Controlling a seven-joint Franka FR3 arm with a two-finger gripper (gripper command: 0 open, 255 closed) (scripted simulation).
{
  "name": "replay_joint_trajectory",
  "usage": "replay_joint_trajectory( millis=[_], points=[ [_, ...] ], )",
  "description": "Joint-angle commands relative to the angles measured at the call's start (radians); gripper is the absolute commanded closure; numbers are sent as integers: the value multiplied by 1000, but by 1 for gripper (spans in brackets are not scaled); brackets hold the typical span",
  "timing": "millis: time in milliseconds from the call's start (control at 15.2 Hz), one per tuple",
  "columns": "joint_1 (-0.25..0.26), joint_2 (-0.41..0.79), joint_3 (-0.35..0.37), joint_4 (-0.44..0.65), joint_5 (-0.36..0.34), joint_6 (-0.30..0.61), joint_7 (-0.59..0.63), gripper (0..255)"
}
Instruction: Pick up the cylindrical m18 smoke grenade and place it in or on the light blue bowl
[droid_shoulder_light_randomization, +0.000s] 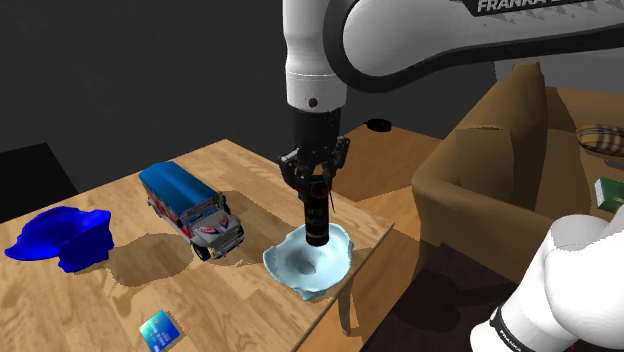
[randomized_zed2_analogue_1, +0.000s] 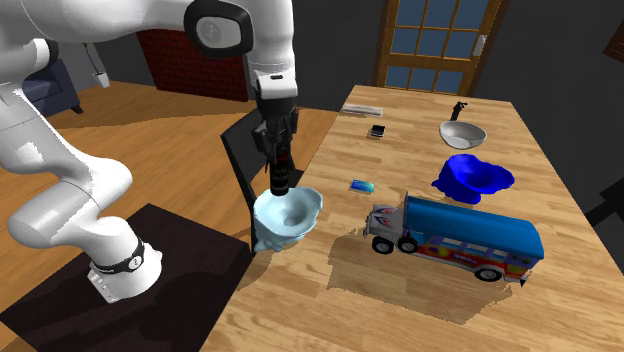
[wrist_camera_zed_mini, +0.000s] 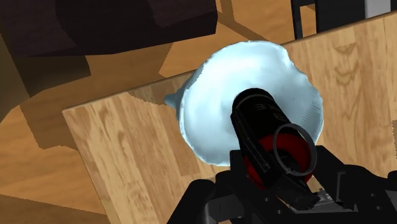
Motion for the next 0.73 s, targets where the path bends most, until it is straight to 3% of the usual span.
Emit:
replay_joint_trajectory(
  millis=[0,264,660],
  points=[
    [0,-2,0,-29,1,29,-3,255],
    [2,-2,3,-84,3,83,-3,255],
    [2,-2,3,-84,3,83,-3,255]
  ],
)
